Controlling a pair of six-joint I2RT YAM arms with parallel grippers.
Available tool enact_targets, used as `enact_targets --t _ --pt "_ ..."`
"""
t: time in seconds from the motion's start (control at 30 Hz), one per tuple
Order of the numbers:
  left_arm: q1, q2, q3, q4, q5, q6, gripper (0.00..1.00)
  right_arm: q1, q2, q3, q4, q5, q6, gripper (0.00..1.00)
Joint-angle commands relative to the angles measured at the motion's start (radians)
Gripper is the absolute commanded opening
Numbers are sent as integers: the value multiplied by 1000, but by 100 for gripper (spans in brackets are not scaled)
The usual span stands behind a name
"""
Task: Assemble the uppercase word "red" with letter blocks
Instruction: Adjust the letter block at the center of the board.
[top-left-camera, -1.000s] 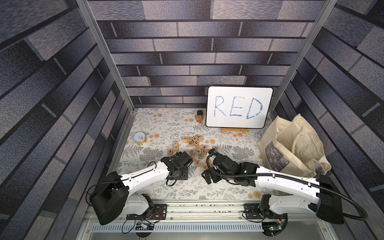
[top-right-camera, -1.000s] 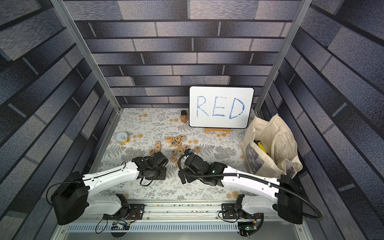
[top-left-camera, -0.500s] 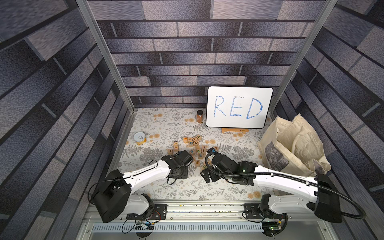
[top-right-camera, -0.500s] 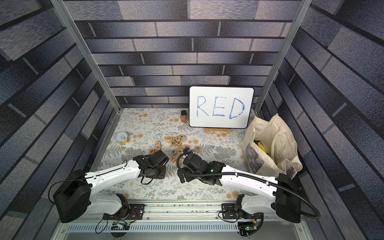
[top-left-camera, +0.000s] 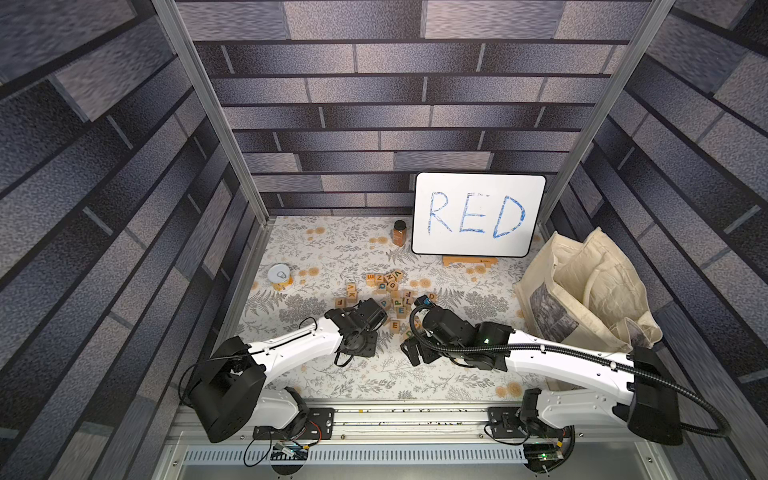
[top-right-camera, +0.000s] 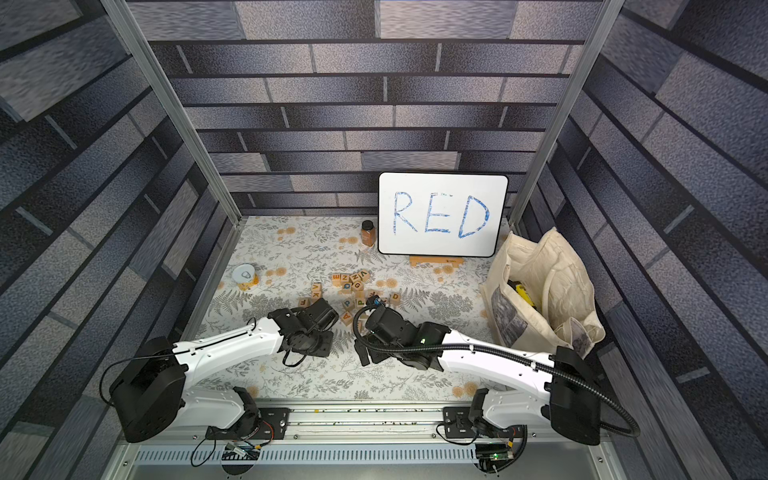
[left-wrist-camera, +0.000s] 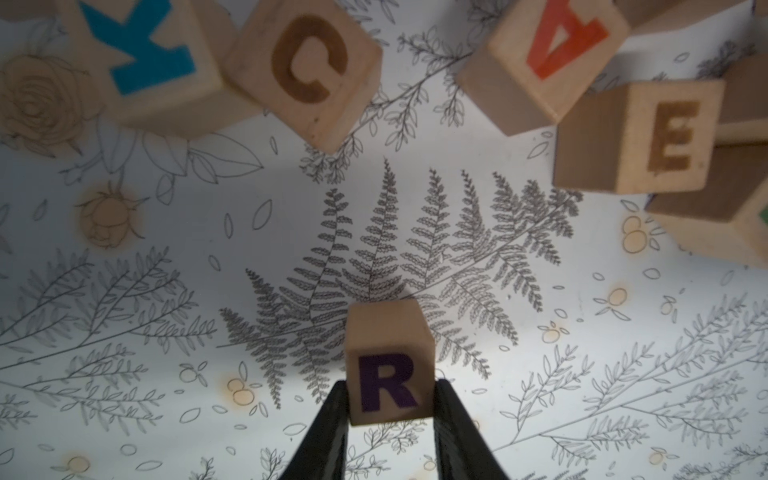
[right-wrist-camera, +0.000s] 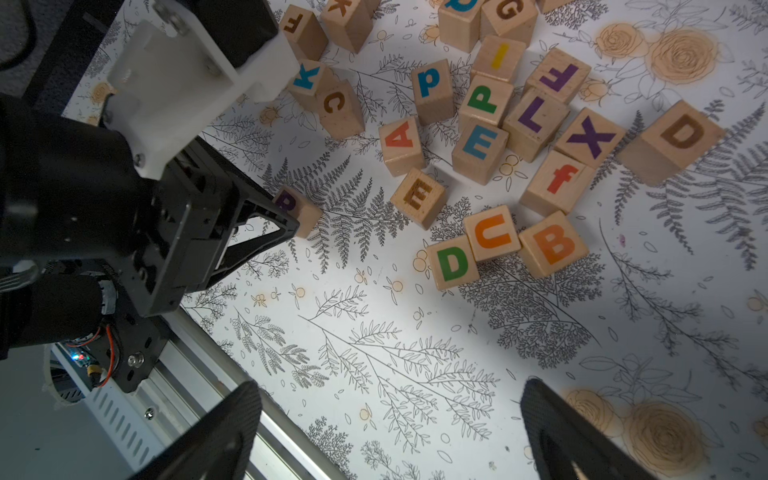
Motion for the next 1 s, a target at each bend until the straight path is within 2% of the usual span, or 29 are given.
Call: enact_targets --t 0.0,0.13,0.23,0.37,0.6,0.83,0.97 --pt "6 4 -20 25 39 -44 32 12 -1 12 -17 20 -3 100" --pt "2 3 -33 52 51 -93 28 10 0 12 -18 22 -7 100" --pt "-2 -3 -43 62 51 -114 30 11 1 12 -18 22 -11 100" --pt "-4 -5 -41 53 49 -122 45 12 0 7 -17 18 -12 100" --pt "-4 -32 -22 20 33 -124 56 11 2 12 -24 18 -7 100" --pt "4 -89 25 -38 15 -109 78 10 50 77 -60 0 12 100" --pt "19 -116 51 -70 12 -92 97 11 73 112 -71 -3 26 100"
